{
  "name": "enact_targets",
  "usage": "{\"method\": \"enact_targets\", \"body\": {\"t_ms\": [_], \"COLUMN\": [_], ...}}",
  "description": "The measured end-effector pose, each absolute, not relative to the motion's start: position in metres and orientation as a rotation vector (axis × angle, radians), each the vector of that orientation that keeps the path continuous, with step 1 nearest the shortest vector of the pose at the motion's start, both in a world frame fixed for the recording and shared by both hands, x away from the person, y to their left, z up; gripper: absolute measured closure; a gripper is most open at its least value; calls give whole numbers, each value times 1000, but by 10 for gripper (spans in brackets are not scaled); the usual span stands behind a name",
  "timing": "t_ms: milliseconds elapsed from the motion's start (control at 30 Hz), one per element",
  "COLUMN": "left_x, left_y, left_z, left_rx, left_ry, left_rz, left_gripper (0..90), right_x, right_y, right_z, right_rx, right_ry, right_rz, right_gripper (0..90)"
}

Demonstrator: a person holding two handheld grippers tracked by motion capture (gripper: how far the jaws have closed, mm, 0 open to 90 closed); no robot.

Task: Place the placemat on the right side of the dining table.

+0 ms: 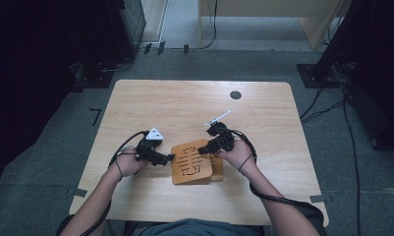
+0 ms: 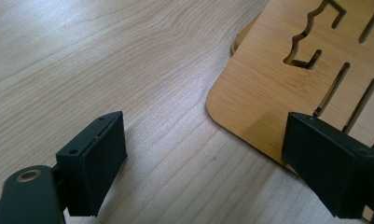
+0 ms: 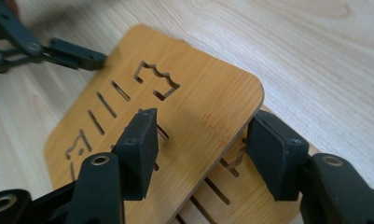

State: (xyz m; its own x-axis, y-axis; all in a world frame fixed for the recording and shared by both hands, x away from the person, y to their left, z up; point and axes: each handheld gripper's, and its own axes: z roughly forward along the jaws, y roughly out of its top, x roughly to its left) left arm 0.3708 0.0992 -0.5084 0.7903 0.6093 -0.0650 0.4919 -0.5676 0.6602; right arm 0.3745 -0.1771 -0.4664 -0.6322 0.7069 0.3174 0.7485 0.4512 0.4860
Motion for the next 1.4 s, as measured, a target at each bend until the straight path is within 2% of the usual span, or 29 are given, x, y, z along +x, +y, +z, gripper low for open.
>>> {"method": "enact_targets", "body": {"t_ms": [367,633,900,1000,1067,1167,1400], "left_x": [370,367,367,368,368,370,379], "left_y": [96,89,86,85,86,90,108], "left_z": [-508,-510,-510,-510,-509,-505,-490], "left_rx": [2286,2297,2303,2307,2299,2269,2139], "left_ry": [801,763,746,736,742,752,800], "left_rz": [211,220,220,214,186,155,180], "left_gripper": [122,123,123,123,126,129,128], "right_x": [373,376,380,382,386,388,387], "right_y": [-171,-160,-155,-157,-162,-165,-171], "right_z": [-437,-418,-430,-440,-444,-443,-435], "right_rx": [-1301,-1296,-1307,-1278,-1313,-1343,-1302], "right_ry": [-2586,-2483,-2454,-2415,-2310,-2213,-2161], "right_rz": [-965,-945,-877,-862,-866,-862,-952], "right_gripper": [489,597,652,695,763,809,870]}}
